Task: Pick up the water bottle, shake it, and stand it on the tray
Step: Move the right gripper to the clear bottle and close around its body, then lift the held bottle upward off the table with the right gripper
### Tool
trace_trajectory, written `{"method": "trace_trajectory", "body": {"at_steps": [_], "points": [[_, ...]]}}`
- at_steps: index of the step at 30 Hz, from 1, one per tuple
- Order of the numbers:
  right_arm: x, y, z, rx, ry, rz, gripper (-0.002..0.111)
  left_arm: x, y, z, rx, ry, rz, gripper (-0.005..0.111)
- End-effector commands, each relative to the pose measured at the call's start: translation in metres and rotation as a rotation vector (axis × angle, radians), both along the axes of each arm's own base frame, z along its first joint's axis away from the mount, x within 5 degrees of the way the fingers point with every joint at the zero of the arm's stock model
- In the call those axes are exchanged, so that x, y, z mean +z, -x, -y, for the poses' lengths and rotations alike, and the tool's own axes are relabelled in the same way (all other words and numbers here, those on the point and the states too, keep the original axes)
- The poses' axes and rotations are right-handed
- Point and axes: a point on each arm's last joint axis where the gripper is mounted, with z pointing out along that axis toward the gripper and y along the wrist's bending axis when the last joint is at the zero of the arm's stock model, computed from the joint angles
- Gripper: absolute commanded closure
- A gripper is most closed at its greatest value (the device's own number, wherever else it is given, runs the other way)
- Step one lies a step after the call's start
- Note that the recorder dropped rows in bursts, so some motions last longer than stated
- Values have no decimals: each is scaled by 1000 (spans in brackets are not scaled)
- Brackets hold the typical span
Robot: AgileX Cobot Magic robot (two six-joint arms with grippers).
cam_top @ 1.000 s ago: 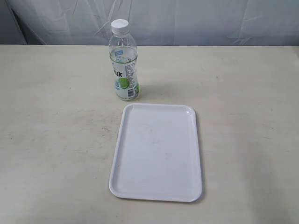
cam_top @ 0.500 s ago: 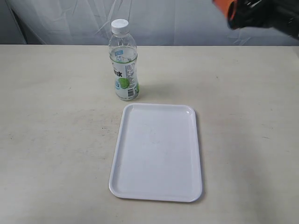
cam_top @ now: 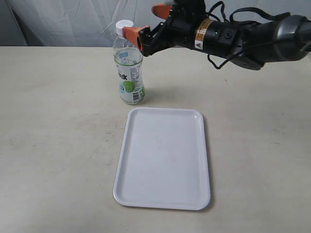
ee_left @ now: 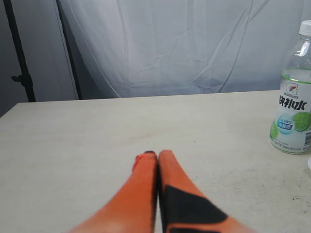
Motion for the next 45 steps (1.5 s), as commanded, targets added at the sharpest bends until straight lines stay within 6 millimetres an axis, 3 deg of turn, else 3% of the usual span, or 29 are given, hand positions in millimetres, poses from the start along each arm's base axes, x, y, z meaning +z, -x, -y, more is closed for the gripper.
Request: {"method": "trace_trajectory", "body": {"at_steps": [1, 7, 17, 32, 34, 36, 38, 40, 41, 45], "points": [[-6, -7, -26, 19, -3, 11, 4, -1, 0, 0, -6, 1, 7, 105], [-28, -17, -52, -24, 46, -43, 4, -1, 0, 0, -6, 1, 7, 105], [-70, -20, -68, -15, 65, -113, 4, -1, 0, 0, -6, 1, 7, 105], [-84, -23, -67, -75, 112, -170, 5, -1, 0, 0, -6, 2, 7, 105], [-83, -23, -68, -98, 88, -195, 13, -1, 0, 0, -6, 2, 7, 105], [-83, -23, -69, -112, 82, -198, 31, -1, 0, 0, -6, 2, 7, 105], [-83, -22, -69, -115, 87, -195, 61, -1, 0, 0, -6, 2, 7, 105], [-83, -22, -69, -115, 87, -195, 101, -1, 0, 0, -6, 2, 7, 105], [-83, -22, -69, -116, 76, -204, 108, -1, 0, 0, -6, 2, 7, 105], [-69, -21, -70, -110, 27, -201, 106, -1, 0, 0, -6, 2, 7, 105]]}}
